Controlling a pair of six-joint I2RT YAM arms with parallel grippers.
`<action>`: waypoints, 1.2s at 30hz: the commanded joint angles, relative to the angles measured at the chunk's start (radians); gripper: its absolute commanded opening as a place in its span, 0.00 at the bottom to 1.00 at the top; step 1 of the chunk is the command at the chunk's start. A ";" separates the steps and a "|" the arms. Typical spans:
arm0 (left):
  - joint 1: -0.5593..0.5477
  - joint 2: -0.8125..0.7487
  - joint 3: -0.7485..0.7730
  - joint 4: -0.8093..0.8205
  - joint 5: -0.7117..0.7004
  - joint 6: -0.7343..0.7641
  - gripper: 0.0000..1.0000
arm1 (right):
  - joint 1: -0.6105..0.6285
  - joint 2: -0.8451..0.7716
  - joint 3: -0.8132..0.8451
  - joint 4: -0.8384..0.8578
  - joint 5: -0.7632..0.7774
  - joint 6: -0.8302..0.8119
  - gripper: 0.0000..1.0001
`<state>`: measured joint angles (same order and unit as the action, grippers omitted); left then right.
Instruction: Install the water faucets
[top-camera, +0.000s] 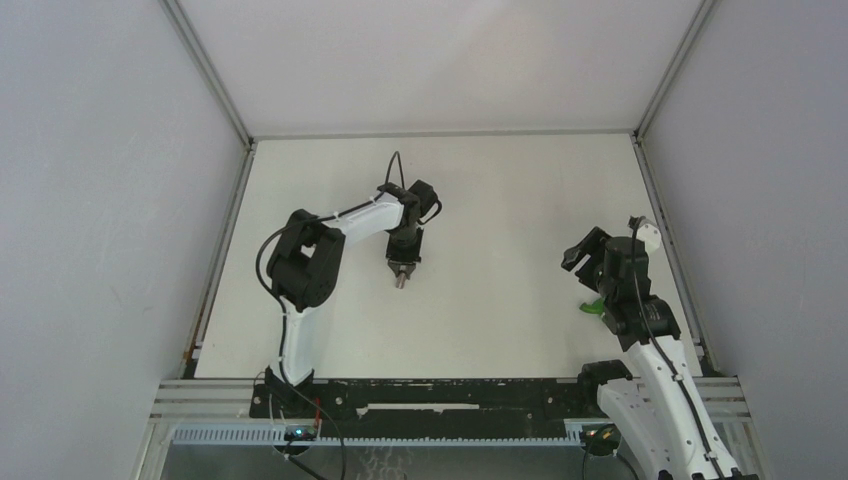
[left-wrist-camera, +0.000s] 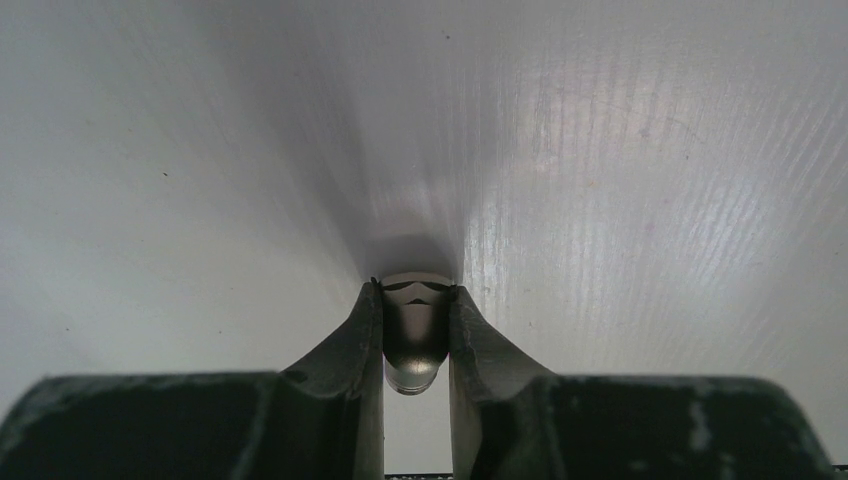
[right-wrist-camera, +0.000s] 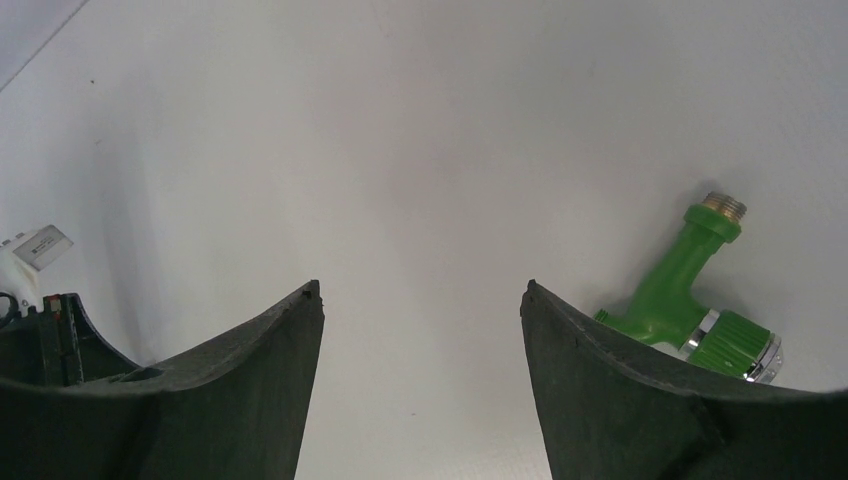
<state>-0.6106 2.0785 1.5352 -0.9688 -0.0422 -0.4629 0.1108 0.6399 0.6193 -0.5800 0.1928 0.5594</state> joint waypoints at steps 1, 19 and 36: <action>-0.005 0.048 0.059 0.001 -0.001 0.041 0.25 | -0.006 -0.014 0.008 0.003 -0.003 -0.006 0.78; -0.001 -0.059 0.102 0.027 0.033 0.055 0.68 | -0.038 -0.007 0.036 -0.132 0.127 0.074 0.79; 0.136 -0.471 -0.075 0.337 0.184 -0.020 0.81 | -0.429 0.337 -0.036 -0.084 0.053 0.184 0.78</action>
<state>-0.5301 1.7351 1.5490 -0.7841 0.0429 -0.4351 -0.2562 0.8852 0.5770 -0.7433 0.3019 0.7628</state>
